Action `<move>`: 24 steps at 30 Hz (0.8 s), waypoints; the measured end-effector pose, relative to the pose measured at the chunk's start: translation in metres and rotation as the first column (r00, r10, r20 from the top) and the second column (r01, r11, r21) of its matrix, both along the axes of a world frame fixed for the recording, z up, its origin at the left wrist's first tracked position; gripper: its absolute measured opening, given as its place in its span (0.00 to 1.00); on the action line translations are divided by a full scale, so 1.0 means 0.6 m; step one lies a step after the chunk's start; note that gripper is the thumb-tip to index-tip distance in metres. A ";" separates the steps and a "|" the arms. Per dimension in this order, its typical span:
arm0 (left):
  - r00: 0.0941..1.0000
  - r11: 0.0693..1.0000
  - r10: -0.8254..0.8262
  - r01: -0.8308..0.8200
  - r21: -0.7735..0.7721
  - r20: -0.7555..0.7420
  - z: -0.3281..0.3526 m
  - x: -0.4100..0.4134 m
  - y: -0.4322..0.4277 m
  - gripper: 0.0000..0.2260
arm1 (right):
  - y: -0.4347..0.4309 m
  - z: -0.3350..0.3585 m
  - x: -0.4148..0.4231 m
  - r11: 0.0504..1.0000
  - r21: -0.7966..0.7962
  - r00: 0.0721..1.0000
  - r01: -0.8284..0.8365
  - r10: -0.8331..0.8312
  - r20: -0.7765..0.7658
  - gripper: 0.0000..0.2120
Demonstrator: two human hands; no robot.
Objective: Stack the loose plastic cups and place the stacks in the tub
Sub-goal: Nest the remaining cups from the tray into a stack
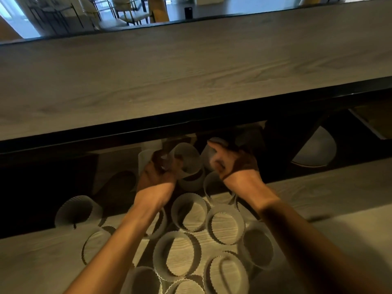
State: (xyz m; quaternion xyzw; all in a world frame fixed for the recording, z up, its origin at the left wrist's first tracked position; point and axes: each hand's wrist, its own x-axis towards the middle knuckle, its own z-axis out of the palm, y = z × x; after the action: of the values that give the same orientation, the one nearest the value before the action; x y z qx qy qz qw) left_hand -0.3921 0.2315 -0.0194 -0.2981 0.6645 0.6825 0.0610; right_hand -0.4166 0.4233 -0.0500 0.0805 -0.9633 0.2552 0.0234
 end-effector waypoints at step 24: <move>0.970 0.561 -0.191 0.235 -0.793 0.153 -0.012 0.106 -0.227 0.24 | -0.218 0.036 0.041 0.908 -0.026 0.908 -0.417 0.418 0.034 0.20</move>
State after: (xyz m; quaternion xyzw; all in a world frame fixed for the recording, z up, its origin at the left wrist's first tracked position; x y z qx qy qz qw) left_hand -0.3287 0.0953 -0.0269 -0.2276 0.9302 0.2874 0.0176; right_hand -0.3917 0.2924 -0.0283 0.2795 -0.9217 0.2643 -0.0494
